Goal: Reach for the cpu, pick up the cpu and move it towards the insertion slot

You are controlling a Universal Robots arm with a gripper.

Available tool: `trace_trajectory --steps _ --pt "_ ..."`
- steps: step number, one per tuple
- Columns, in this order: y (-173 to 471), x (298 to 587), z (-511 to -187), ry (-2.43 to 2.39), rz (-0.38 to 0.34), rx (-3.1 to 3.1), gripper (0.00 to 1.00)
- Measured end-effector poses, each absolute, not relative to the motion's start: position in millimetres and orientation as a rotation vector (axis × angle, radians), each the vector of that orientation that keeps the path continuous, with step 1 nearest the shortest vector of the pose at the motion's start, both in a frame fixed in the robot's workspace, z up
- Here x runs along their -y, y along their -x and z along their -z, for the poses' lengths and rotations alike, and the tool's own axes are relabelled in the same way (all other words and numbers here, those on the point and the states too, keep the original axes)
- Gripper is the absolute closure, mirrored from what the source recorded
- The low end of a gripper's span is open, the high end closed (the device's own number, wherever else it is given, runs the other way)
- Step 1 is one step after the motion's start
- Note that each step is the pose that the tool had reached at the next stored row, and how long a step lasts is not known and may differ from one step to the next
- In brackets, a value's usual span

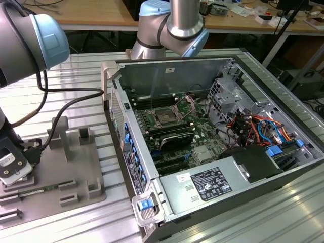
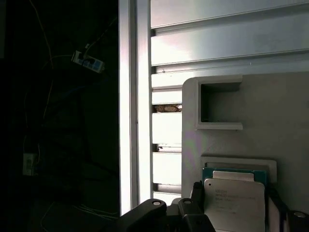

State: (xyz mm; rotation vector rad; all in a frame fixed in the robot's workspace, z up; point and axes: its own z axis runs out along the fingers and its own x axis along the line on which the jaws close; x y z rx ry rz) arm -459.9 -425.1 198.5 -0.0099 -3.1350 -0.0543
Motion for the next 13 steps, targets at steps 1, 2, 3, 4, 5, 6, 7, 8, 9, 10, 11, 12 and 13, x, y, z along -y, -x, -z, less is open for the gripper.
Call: trace_trajectory --steps 1,2,3,4,5,6,7,8,9,10,11,12,13 --pt "459.9 425.1 -198.5 0.010 0.054 3.135 0.45" --pt "459.9 425.1 -198.5 0.010 0.054 3.135 0.45" --pt "459.9 425.1 -198.8 0.010 0.054 3.135 0.45" --pt "459.9 425.1 -199.0 0.010 0.054 3.135 0.45" --pt "459.9 425.1 -199.1 0.010 0.054 3.135 0.45" --pt "459.9 425.1 -199.1 0.010 0.054 3.135 0.45" --pt "459.9 425.1 -199.1 0.010 0.054 3.135 0.45" --pt "459.9 425.1 -199.4 0.010 0.054 3.135 0.45" --pt "459.9 425.1 -200.4 0.010 0.054 3.135 0.45" --pt "459.9 425.2 -200.9 0.010 0.054 3.135 0.45" --pt "459.8 425.2 -201.2 0.010 0.054 3.136 0.45" --pt "459.8 425.2 -202.0 0.010 0.054 3.137 0.45" --pt "459.8 425.2 -202.8 0.010 0.054 3.137 0.45"
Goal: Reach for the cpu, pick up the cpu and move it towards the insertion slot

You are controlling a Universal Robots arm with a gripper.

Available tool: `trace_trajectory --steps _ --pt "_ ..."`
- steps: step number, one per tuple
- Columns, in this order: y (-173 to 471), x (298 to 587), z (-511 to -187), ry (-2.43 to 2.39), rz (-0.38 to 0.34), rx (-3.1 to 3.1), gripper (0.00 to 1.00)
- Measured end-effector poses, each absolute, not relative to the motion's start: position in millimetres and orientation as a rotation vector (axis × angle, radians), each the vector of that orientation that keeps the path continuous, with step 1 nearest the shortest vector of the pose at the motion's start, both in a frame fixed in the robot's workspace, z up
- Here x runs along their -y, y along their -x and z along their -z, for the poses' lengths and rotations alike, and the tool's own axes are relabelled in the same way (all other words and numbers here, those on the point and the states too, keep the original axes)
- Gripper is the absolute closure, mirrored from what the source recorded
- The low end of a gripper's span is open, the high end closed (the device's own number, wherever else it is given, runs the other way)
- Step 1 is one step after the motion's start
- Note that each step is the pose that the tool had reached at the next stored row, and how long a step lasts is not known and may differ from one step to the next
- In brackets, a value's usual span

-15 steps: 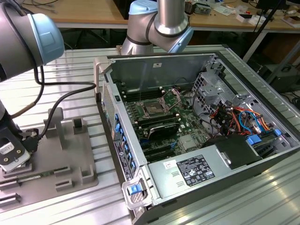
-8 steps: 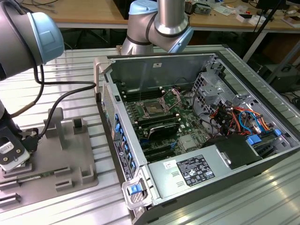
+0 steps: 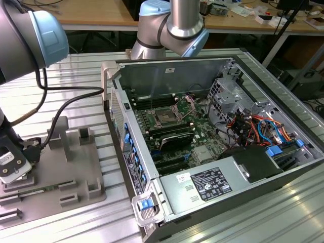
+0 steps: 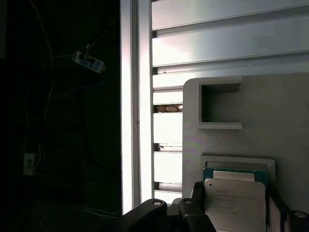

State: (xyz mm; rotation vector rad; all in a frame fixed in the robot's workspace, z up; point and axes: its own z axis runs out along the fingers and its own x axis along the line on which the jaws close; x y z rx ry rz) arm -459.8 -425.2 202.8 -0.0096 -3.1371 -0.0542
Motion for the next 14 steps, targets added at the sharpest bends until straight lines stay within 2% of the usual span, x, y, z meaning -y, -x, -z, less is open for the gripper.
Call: trace_trajectory --steps 14 --pt "459.9 425.1 -228.1 0.010 0.054 3.138 0.45"
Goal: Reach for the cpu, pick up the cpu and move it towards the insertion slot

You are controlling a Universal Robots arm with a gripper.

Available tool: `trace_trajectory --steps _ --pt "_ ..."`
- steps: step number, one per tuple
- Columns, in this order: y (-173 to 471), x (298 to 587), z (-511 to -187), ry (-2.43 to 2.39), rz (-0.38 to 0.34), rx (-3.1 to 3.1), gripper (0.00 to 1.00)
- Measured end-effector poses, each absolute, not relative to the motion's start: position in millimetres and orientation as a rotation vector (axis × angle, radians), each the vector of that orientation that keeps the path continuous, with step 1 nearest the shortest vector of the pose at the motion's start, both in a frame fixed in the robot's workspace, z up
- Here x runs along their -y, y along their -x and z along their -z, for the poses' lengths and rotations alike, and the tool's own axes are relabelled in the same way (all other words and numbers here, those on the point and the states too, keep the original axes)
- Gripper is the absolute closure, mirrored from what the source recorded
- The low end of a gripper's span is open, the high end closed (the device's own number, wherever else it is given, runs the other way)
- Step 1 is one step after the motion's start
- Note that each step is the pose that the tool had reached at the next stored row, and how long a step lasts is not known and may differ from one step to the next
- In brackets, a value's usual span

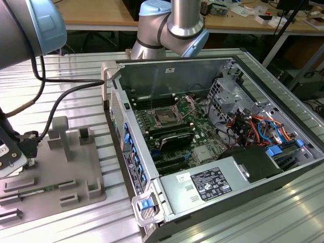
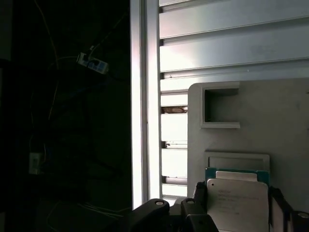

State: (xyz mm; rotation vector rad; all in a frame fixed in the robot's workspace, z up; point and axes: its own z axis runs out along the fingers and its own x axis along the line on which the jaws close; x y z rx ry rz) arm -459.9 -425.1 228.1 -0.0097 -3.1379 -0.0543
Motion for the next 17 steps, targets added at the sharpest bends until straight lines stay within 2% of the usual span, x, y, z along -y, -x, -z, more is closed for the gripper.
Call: trace_trajectory --steps 7,17 --pt "459.9 425.1 -254.6 0.010 0.054 3.138 0.45" --pt "459.9 425.1 -269.6 0.010 0.054 3.138 0.45"
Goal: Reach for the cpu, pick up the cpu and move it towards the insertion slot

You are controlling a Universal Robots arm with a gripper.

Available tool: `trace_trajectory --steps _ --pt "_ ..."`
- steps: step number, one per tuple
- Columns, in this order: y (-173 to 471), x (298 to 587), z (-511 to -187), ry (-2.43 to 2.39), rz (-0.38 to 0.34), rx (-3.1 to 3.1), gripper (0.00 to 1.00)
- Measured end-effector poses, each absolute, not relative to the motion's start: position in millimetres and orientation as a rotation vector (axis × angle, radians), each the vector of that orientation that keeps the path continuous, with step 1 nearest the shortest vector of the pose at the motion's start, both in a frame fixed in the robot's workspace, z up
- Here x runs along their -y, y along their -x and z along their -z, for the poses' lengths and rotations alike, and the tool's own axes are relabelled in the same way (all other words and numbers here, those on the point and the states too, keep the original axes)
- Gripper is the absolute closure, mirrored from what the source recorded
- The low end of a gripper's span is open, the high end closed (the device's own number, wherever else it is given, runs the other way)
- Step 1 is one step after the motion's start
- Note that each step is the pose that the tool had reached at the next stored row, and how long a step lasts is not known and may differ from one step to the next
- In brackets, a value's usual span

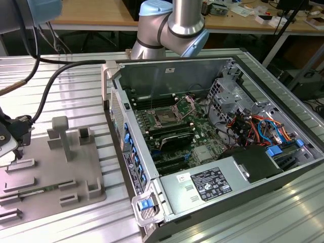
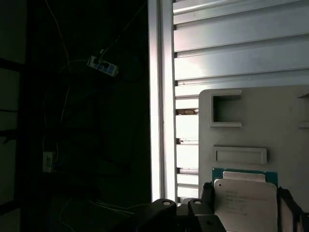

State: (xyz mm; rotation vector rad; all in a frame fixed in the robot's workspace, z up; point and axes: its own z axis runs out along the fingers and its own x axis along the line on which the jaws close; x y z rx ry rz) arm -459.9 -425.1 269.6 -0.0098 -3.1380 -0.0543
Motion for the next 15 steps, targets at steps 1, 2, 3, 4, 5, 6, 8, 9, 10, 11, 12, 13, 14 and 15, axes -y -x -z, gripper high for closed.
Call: trace_trajectory --steps 1,2,3,4,5,6,8,9,10,11,12,13,14,15 --pt "459.9 425.1 -270.6 0.010 0.054 3.138 0.45" --pt "459.9 425.1 -271.7 0.010 0.054 3.138 0.45" --pt "459.9 425.1 -273.7 0.010 0.054 3.138 0.45" --pt "459.9 425.1 -274.5 0.010 0.054 3.138 0.45" --pt "459.9 425.1 -274.5 0.010 0.055 3.138 0.45" --pt "459.9 425.1 -274.6 0.010 0.055 3.138 0.45" --pt "459.9 425.1 -274.7 0.010 0.055 3.138 0.45" --pt "459.9 425.1 -274.7 0.010 0.055 3.138 0.45" --pt "459.9 425.1 -274.7 0.010 0.056 3.138 0.45" --pt "459.9 425.1 -274.7 0.010 0.056 3.138 0.45" --pt "459.8 425.1 -274.9 0.010 0.055 3.138 0.45" --pt "459.7 425.1 -275.3 0.010 0.056 3.138 0.45" --pt "459.7 425.1 -275.7 0.010 0.056 3.138 0.45" --pt "459.7 425.1 -276.9 0.010 0.055 3.138 0.45"
